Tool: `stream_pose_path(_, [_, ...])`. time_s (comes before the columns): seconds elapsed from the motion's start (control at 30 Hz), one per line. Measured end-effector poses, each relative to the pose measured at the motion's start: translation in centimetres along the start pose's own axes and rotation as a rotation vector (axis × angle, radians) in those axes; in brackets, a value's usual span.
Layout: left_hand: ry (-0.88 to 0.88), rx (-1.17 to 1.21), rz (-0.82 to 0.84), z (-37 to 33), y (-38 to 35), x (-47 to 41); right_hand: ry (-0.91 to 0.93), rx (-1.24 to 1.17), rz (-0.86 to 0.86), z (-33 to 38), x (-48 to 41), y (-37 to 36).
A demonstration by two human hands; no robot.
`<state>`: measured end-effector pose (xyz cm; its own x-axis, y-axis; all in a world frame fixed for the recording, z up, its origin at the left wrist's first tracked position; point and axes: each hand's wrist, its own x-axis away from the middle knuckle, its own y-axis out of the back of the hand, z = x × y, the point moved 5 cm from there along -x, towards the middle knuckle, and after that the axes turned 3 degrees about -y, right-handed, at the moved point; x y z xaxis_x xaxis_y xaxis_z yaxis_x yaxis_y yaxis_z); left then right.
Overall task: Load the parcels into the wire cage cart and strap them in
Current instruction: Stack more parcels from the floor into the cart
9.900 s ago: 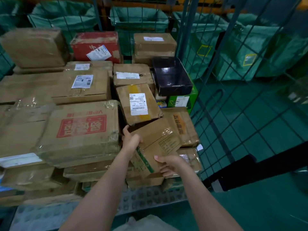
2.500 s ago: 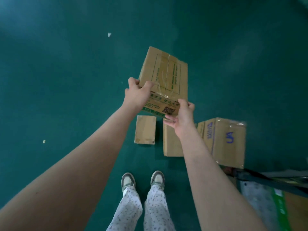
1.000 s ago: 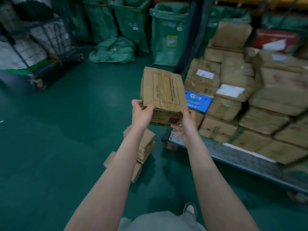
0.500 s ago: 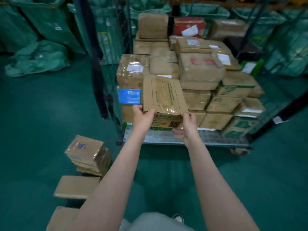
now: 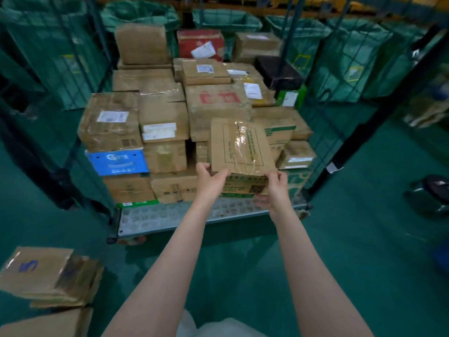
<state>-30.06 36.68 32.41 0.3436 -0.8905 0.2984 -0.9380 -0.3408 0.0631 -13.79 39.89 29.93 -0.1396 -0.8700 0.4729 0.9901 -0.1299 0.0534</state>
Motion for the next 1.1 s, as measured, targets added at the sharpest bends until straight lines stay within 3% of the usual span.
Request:
stream_pose_path(0.2, [0.057,-0.085,0.091,-0.2,-4.8,-4.5,-0.047,-0.093,-0.073,0.1,-4.6,2.5])
stream_pose_path(0.53, [0.058,-0.167,0.312,-4.8,-13.8,-13.8,-0.007,-0.129,-0.288,6.0,-14.6,6.1])
stream_pose_path(0.87, [0.028,-0.251,0.402,-7.6,-20.9,-18.7,-0.028,-0.222,-0.371,8.7,-21.5,9.6])
stream_pose_path(1.1, [0.015,-0.195,0.355,-9.5,-28.4,-21.8,0.019,-0.192,-0.340,12.5,-28.0,14.5])
